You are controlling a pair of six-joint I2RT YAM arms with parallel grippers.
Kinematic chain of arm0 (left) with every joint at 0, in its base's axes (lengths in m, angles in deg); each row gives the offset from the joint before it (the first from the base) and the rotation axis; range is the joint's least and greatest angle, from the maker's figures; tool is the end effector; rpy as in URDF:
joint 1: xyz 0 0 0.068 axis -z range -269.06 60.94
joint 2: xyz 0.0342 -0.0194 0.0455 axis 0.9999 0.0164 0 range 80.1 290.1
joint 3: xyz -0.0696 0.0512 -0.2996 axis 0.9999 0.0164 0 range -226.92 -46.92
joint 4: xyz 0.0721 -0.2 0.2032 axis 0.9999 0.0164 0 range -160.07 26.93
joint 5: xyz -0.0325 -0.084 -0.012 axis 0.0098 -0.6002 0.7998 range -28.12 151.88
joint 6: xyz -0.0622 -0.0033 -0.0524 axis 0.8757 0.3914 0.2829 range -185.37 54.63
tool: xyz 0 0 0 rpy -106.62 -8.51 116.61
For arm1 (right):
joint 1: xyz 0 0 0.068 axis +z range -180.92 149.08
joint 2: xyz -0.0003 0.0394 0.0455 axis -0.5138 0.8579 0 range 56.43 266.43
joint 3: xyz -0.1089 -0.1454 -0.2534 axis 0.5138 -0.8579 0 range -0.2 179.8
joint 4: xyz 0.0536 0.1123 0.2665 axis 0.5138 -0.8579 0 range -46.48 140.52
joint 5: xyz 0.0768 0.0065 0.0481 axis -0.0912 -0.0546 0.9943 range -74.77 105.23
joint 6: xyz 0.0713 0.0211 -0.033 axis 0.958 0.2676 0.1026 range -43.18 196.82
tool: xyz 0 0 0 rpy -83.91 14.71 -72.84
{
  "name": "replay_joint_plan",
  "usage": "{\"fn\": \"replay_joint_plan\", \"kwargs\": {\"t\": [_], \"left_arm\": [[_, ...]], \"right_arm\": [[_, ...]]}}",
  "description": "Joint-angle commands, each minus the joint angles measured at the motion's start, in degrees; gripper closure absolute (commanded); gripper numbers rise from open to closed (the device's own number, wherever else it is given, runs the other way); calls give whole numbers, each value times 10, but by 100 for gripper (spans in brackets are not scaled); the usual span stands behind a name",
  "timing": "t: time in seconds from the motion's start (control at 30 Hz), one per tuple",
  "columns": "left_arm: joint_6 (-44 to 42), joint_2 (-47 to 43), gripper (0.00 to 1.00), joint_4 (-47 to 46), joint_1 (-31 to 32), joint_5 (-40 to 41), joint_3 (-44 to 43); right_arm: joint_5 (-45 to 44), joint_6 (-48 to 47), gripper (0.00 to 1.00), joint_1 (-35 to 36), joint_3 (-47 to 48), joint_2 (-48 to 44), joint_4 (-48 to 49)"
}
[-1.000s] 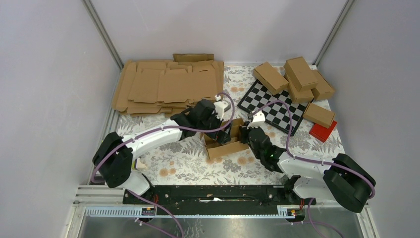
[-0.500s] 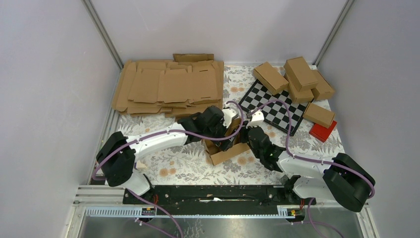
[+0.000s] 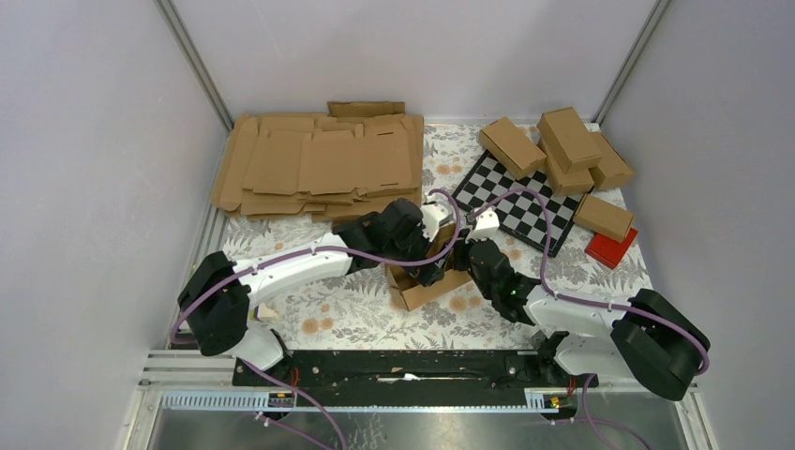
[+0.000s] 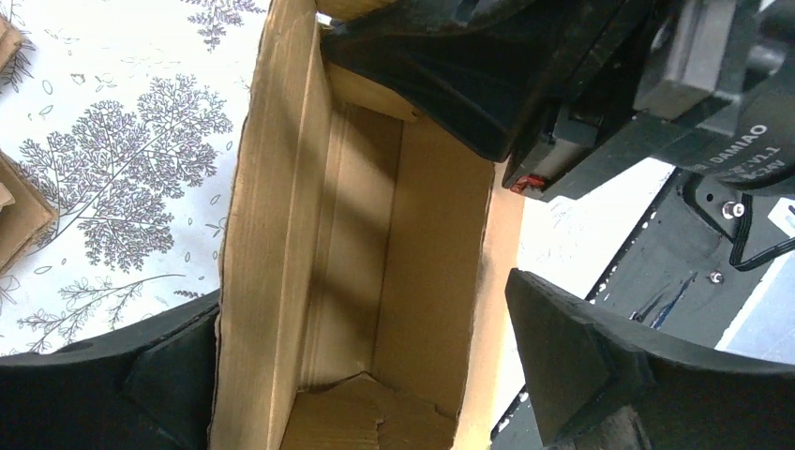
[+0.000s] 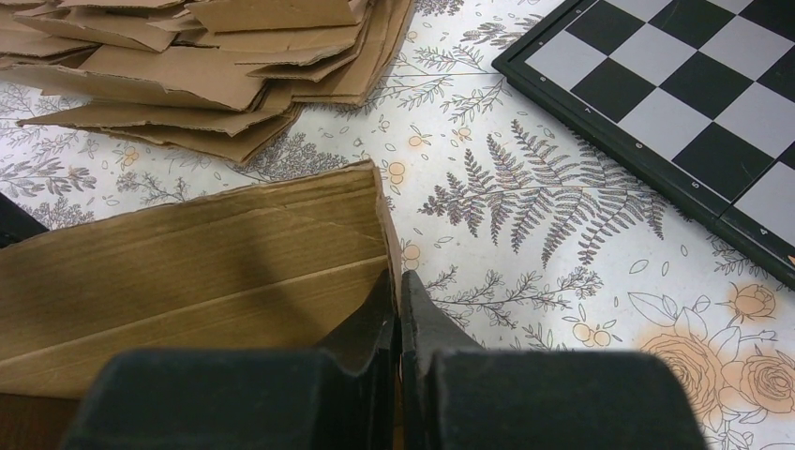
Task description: Fold the paper box
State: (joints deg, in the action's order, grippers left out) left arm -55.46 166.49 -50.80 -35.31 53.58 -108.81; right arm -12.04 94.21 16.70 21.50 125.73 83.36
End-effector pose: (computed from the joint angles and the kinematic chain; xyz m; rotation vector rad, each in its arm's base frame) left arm 0.2189 -0.3156 0.2562 0.9801 2.2335 -0.6992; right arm 0.2108 0.1832 0.1971 -0.1432 1.8093 0.3738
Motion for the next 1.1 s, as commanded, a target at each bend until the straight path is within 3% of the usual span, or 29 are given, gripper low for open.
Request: {"fn": "replay_joint_plan", "kwargs": {"t": [0.0, 0.27, 0.37, 0.43, 0.53, 0.57, 0.7, 0.87, 1.07], "left_arm": [[-4, 8, 1, 8, 2, -19, -32], [-10, 33, 2, 33, 9, 5, -44], [-17, 38, 9, 42, 11, 36, -46], [-18, 37, 19, 44, 11, 50, -46], [-20, 36, 34, 46, 12, 63, -48], [-21, 36, 36, 47, 13, 66, -50], [-24, 36, 43, 47, 15, 75, -50], [-26, 41, 51, 47, 15, 76, -52], [-22, 49, 56, 48, 15, 73, -59]], "right_arm": [[1, -6, 100, -2, 21, 1, 6], [1, -8, 100, -2, 23, 0, 2], [-1, -9, 100, -2, 24, -4, -3], [3, -10, 89, -2, 27, -10, -14], [11, -9, 56, -1, 36, -28, -50], [11, -6, 47, -2, 39, -38, -63], [21, -2, 25, -2, 43, -89, -122], [26, 30, 15, -2, 49, -164, -232], [83, 162, 18, -3, 38, -215, -342]]}}
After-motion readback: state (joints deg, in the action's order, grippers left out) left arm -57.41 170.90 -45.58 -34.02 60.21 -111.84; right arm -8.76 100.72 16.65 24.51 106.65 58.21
